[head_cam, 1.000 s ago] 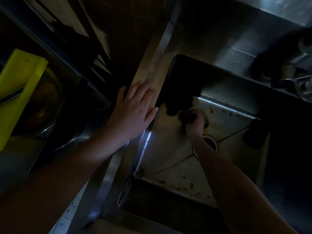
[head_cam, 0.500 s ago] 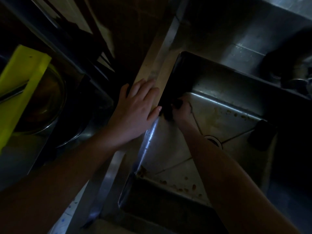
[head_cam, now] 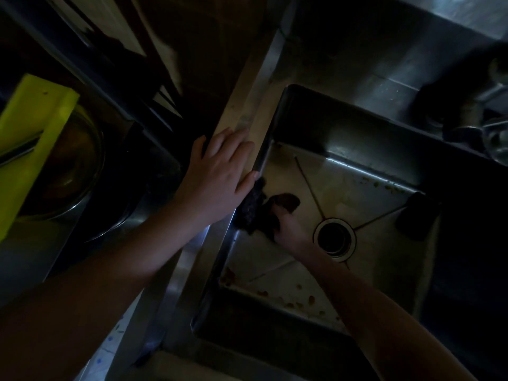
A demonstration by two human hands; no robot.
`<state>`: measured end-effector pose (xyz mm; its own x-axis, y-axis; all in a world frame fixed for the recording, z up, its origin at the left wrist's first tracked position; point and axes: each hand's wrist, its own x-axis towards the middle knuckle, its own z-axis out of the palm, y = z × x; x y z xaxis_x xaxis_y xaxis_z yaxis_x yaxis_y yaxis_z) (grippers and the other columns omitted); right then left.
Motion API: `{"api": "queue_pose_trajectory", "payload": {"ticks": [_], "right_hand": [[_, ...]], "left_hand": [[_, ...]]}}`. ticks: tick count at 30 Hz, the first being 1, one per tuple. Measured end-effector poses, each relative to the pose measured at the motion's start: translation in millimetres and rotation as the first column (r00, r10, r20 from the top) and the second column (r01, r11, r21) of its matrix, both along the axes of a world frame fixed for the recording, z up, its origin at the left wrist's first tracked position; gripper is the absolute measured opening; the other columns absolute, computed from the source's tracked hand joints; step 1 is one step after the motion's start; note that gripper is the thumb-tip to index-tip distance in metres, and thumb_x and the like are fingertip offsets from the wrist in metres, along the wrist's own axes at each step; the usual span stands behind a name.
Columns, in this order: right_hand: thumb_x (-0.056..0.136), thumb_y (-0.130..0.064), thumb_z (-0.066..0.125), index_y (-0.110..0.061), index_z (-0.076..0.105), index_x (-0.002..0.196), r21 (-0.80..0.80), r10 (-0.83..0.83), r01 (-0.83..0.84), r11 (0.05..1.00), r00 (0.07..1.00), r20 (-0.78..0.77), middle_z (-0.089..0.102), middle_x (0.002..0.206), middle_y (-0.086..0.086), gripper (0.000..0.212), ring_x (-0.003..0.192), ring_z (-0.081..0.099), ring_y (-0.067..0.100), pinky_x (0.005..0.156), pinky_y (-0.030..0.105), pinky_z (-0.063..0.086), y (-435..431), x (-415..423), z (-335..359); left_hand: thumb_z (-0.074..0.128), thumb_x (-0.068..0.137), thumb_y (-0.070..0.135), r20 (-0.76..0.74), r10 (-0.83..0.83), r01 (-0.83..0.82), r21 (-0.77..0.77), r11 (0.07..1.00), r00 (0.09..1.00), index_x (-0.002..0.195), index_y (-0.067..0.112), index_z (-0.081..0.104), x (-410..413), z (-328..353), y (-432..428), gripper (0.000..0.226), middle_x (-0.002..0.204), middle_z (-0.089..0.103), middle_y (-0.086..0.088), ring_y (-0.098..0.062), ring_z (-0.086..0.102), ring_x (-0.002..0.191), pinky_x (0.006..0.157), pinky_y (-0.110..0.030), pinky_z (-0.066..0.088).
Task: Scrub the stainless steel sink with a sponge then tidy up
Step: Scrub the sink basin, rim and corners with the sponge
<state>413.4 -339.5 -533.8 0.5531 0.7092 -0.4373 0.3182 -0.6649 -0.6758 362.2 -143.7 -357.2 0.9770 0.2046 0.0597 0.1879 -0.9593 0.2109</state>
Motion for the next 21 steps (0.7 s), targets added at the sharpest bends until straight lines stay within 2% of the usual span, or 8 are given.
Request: {"api": "queue_pose_trajectory", "payload": {"ticks": [3,6,9,14,17,19,21], "right_hand": [[0.082,-0.002,0.058,-0.005,0.056,0.106,0.006,0.067,-0.068,0.998,0.997,0.033,0.060,0.111,0.013,0.024,0.101,0.058,0.027,0.077,0.022,0.039,-17.8,-12.2,1.5],[0.082,0.001,0.056,-0.002,0.056,0.104,-0.002,-0.030,0.030,1.000,0.997,0.069,0.061,0.109,0.015,0.023,0.101,0.058,0.029,0.074,0.023,0.038,-14.8,-11.3,6.0],[0.083,0.000,0.055,-0.005,0.056,0.110,0.013,-0.211,0.210,0.978,0.976,0.062,0.061,0.113,0.013,0.028,0.102,0.058,0.027,0.078,0.024,0.042,3.8,-6.0,9.0],[0.080,0.003,0.055,-0.009,0.056,0.110,0.027,-0.567,0.566,0.824,0.824,0.012,0.065,0.110,0.012,0.033,0.102,0.061,0.027,0.079,0.024,0.043,39.1,15.9,7.9],[0.081,0.002,0.056,-0.008,0.056,0.114,0.020,-0.626,0.626,0.780,0.780,0.018,0.063,0.115,0.015,0.035,0.107,0.059,0.030,0.084,0.028,0.044,53.5,41.7,6.3],[0.083,0.000,0.057,-0.005,0.053,0.121,-0.017,-0.632,0.635,0.772,0.771,0.080,0.061,0.121,0.017,0.039,0.114,0.056,0.031,0.092,0.031,0.044,58.0,65.1,5.6],[0.086,-0.003,0.058,-0.004,0.051,0.126,-0.064,-0.632,0.642,0.764,0.765,0.127,0.059,0.126,0.016,0.041,0.118,0.054,0.030,0.096,0.029,0.041,58.0,85.1,6.8]], "left_hand": [[0.046,0.089,0.040,-0.005,0.002,-0.002,-0.005,1.000,1.000,0.122,0.013,0.052,0.1,0.7,0.4,0.043,0.137,0.048,-0.007,-0.028,0.039,0.128,0.101,-0.051,0.032],[0.047,0.089,0.039,-0.003,-0.004,0.004,-0.012,1.000,1.000,0.121,0.012,0.053,0.9,1.0,-0.2,0.043,0.137,0.048,-0.007,-0.029,0.040,0.128,0.101,-0.051,0.032],[0.046,0.088,0.039,-0.008,-0.002,0.002,-0.008,1.000,1.000,0.121,0.013,0.053,1.0,1.1,-0.3,0.043,0.137,0.048,-0.007,-0.028,0.040,0.128,0.101,-0.051,0.033],[0.046,0.088,0.039,0.004,-0.004,0.004,-0.018,1.000,1.000,0.121,0.013,0.052,0.5,1.1,-0.8,0.042,0.137,0.048,-0.008,-0.028,0.040,0.128,0.100,-0.052,0.033],[0.046,0.088,0.039,0.018,-0.004,0.004,-0.015,1.000,1.000,0.120,0.012,0.052,0.3,-0.1,-0.2,0.042,0.136,0.048,-0.008,-0.028,0.039,0.128,0.100,-0.051,0.032],[0.045,0.089,0.039,0.019,-0.002,0.002,-0.002,1.000,1.000,0.121,0.012,0.053,-0.1,-0.6,0.4,0.042,0.137,0.048,-0.007,-0.027,0.040,0.127,0.100,-0.050,0.032],[0.046,0.089,0.039,0.018,-0.005,0.005,-0.011,1.000,1.000,0.121,0.012,0.053,0.0,-0.3,0.6,0.042,0.137,0.048,-0.007,-0.027,0.040,0.128,0.100,-0.051,0.033]]}}
